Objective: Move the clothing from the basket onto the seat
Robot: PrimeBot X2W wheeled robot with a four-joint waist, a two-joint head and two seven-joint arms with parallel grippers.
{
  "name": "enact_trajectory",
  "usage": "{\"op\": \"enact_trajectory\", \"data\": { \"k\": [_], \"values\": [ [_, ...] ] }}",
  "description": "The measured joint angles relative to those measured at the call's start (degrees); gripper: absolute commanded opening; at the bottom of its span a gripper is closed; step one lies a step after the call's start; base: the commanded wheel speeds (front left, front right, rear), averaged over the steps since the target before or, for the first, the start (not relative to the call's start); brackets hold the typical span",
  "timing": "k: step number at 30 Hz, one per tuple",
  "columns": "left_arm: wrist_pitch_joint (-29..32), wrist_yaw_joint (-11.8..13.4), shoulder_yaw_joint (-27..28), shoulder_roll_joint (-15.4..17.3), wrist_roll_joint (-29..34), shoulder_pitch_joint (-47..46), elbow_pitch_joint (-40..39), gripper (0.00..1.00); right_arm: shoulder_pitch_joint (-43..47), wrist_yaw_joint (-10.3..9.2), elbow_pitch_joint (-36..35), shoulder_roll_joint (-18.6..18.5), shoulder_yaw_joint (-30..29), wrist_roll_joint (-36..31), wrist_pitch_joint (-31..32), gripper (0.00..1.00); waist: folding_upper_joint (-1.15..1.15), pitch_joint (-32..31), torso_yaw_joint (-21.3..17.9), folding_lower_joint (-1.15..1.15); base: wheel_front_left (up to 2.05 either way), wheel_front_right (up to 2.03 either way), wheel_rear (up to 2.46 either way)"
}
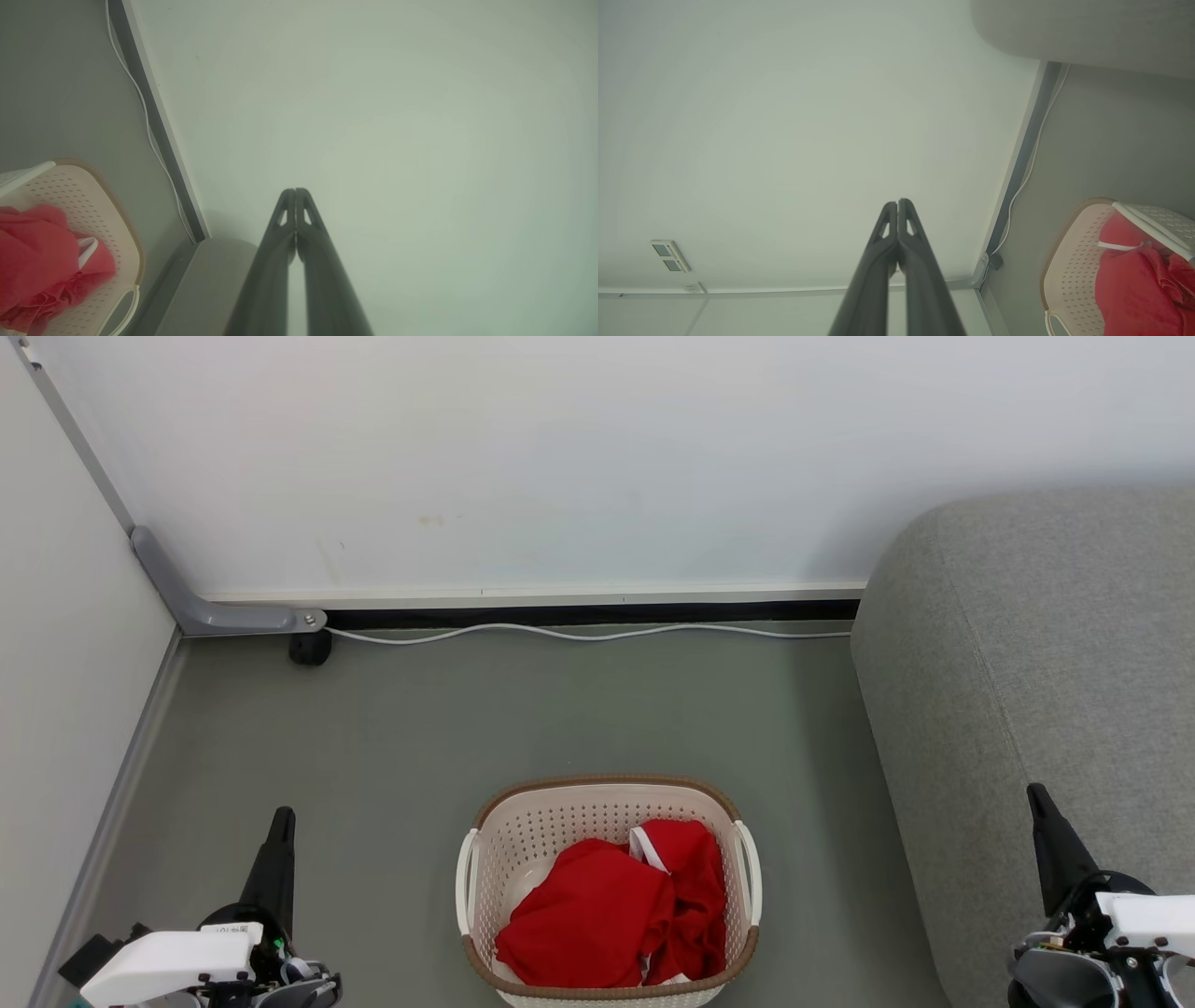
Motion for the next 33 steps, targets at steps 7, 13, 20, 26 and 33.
{"op": "enact_trajectory", "data": {
  "k": [7,13,20,26,33],
  "values": [
    [0.00,0.00,0.00,0.00,0.00,0.00,0.00,0.00,0.00,0.00,0.00,0.00,0.00,0.00,0.00,0.00,0.00,0.00,0.00,0.00,0.00,0.00,0.00],
    [0.00,0.00,0.00,0.00,0.00,0.00,0.00,0.00,0.00,0.00,0.00,0.00,0.00,0.00,0.00,0.00,0.00,0.00,0.00,0.00,0.00,0.00,0.00],
    [0.00,0.00,0.00,0.00,0.00,0.00,0.00,0.00,0.00,0.00,0.00,0.00,0.00,0.00,0.00,0.00,0.00,0.00,0.00,0.00,0.00,0.00,0.00],
    [0.00,0.00,0.00,0.00,0.00,0.00,0.00,0.00,0.00,0.00,0.00,0.00,0.00,0.00,0.00,0.00,0.00,0.00,0.00,0.00,0.00,0.00,0.00],
    [0.00,0.00,0.00,0.00,0.00,0.00,0.00,0.00,0.00,0.00,0.00,0.00,0.00,0.00,0.00,0.00,0.00,0.00,0.00,0.00,0.00,0.00,0.00]
  ]
}}
